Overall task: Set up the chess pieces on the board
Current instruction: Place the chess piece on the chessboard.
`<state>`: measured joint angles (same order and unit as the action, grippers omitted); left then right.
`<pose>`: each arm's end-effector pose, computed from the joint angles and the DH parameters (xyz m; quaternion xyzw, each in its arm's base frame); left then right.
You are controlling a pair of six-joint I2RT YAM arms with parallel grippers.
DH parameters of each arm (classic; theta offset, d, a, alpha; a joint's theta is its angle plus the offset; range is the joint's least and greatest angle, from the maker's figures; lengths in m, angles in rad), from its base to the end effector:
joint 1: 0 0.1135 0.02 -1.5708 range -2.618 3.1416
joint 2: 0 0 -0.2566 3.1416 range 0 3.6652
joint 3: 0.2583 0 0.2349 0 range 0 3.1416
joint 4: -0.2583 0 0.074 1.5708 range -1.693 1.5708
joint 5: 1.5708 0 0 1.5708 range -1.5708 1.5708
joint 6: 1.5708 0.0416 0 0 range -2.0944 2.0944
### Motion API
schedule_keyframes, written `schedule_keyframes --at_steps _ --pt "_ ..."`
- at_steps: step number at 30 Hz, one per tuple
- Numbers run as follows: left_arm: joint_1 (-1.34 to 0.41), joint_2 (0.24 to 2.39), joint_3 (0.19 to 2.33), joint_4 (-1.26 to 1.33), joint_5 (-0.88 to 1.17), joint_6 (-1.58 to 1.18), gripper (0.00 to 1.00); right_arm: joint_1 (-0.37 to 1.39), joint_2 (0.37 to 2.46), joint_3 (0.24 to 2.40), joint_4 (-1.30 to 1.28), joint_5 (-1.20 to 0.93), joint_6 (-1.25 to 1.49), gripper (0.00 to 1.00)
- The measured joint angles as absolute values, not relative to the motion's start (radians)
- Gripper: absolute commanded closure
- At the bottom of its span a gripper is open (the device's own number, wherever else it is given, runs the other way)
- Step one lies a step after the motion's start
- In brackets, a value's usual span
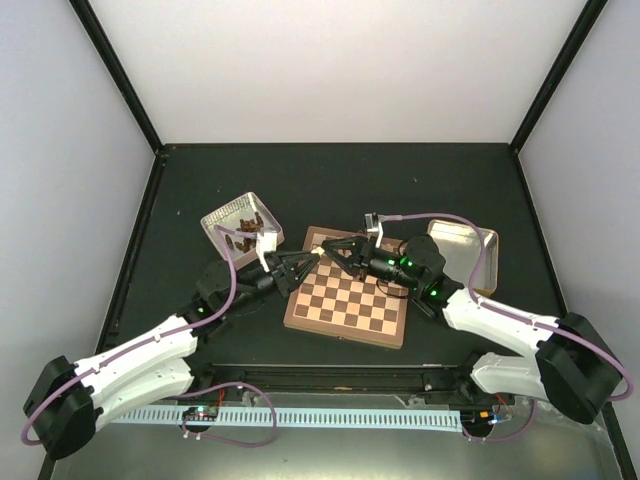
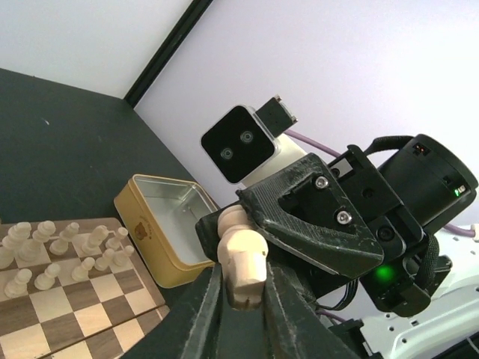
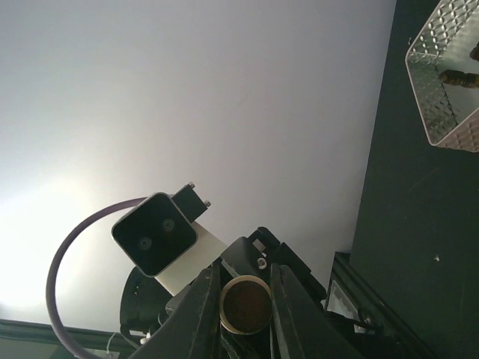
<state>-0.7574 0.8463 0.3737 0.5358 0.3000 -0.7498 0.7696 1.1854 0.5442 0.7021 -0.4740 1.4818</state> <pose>0.1318 -0.1415 0.2629 0.1115 0.6763 -0.5679 0.4557 0.1679 0.1892 0.2703 0.0720 0.6839 0.7082 0.1596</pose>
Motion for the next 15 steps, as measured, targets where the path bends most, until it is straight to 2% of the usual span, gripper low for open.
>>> schedule_keyframes --at_steps 4,6,10,12,15 --pt "-0.760 0.846 0.374 0.537 0.292 -0.744 0.93 0.768 1.190 0.544 0.702 -0.474 1.484 0.88" --pt "-0.760 0.846 0.374 0.537 0.288 -0.733 0.98 0.768 1.190 0.544 0.701 -0.474 1.484 0.84" --pt "-0.760 0.846 0.374 0.527 0.284 -0.720 0.99 0.767 1.190 0.544 0.689 -0.476 1.473 0.53" --pt "-0.760 0.846 0.386 0.496 0.273 -0.714 0.98 0.767 1.189 0.545 0.676 -0.475 1.464 0.44" --pt "-0.760 0.846 0.427 0.416 0.247 -0.695 0.98 0.760 1.169 0.545 0.601 -0.470 1.413 0.36"
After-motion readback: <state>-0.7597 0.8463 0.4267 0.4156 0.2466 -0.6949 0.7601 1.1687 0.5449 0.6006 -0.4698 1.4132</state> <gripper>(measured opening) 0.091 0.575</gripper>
